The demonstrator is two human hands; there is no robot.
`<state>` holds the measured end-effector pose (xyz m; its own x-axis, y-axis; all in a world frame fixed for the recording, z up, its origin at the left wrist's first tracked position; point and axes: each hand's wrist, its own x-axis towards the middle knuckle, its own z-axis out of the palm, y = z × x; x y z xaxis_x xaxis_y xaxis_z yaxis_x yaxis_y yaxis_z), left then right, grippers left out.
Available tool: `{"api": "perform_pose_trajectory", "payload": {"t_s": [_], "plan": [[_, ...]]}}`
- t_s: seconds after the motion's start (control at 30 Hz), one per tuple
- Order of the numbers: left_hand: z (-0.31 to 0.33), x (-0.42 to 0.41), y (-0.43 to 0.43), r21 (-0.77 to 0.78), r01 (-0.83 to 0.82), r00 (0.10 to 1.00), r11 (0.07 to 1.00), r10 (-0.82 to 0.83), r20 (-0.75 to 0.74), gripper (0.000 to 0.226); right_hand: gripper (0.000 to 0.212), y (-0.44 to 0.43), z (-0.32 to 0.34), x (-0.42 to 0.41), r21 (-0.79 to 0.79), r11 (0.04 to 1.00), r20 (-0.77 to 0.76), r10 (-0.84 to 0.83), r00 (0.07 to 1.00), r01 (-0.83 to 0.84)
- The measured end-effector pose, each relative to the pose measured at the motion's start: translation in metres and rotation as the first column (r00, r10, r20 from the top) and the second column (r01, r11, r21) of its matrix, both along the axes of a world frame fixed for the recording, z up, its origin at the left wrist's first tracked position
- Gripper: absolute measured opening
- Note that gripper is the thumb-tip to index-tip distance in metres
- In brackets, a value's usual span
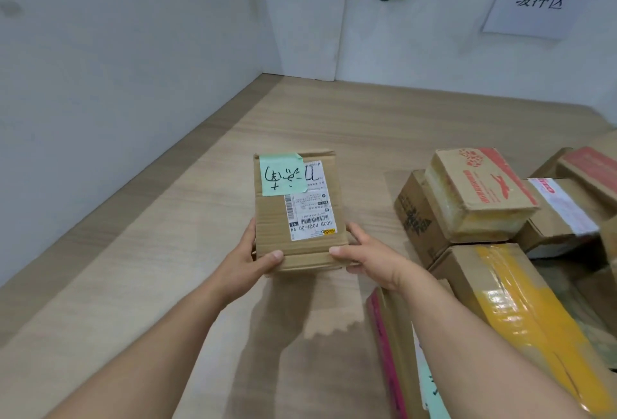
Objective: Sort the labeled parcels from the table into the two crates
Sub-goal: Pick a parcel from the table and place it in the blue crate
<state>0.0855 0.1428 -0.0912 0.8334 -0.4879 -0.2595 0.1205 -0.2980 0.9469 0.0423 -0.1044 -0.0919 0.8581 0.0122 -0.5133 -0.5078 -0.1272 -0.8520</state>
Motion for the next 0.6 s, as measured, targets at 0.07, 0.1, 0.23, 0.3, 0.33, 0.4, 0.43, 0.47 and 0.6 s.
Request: {"api": "perform_pose_trajectory", "payload": {"t_s": [0.07, 0.1, 0.23, 0.3, 0.33, 0.4, 0.43, 0.47, 0.6], "plan": [[0.010, -0.012, 0.005, -0.032, -0.028, 0.999, 0.999, 0.029, 0.044, 0.085, 0.073, -0.001, 0.004, -0.005, 0.106, 0.994, 0.066, -0.021, 0.998, 0.013], [0.015, -0.019, 0.008, -0.046, -0.038, 0.997, 0.998, 0.041, 0.068, 0.083, 0.071, -0.001, 0.007, -0.009, 0.146, 0.989, 0.101, -0.023, 0.995, 0.008], [0.036, -0.047, 0.014, -0.083, -0.076, 0.984, 0.994, 0.088, 0.156, 0.080, 0.072, 0.004, 0.022, -0.027, 0.234, 0.971, 0.246, -0.017, 0.969, -0.043], [0.044, -0.063, 0.015, -0.099, -0.095, 0.975, 0.991, 0.112, 0.191, 0.081, 0.075, 0.007, 0.030, -0.038, 0.245, 0.965, 0.306, 0.013, 0.952, -0.092], [0.047, -0.072, 0.016, -0.102, -0.108, 0.971, 0.989, 0.127, 0.203, 0.082, 0.079, 0.009, 0.032, -0.044, 0.244, 0.963, 0.330, 0.031, 0.943, -0.117], [0.053, -0.092, 0.020, -0.099, -0.142, 0.961, 0.985, 0.161, 0.226, 0.085, 0.083, 0.011, 0.037, -0.057, 0.227, 0.959, 0.368, 0.076, 0.927, -0.168], [0.055, -0.102, 0.022, -0.097, -0.159, 0.955, 0.983, 0.178, 0.238, 0.088, 0.084, 0.012, 0.039, -0.063, 0.213, 0.957, 0.381, 0.104, 0.919, -0.197], [0.057, -0.113, 0.024, -0.094, -0.175, 0.948, 0.980, 0.193, 0.252, 0.090, 0.085, 0.014, 0.041, -0.069, 0.205, 0.952, 0.393, 0.132, 0.910, -0.226], [0.068, -0.159, 0.036, -0.068, -0.271, 0.904, 0.960, 0.278, 0.323, 0.082, 0.088, 0.026, 0.049, -0.091, 0.193, 0.937, 0.446, 0.181, 0.876, -0.292]]}}
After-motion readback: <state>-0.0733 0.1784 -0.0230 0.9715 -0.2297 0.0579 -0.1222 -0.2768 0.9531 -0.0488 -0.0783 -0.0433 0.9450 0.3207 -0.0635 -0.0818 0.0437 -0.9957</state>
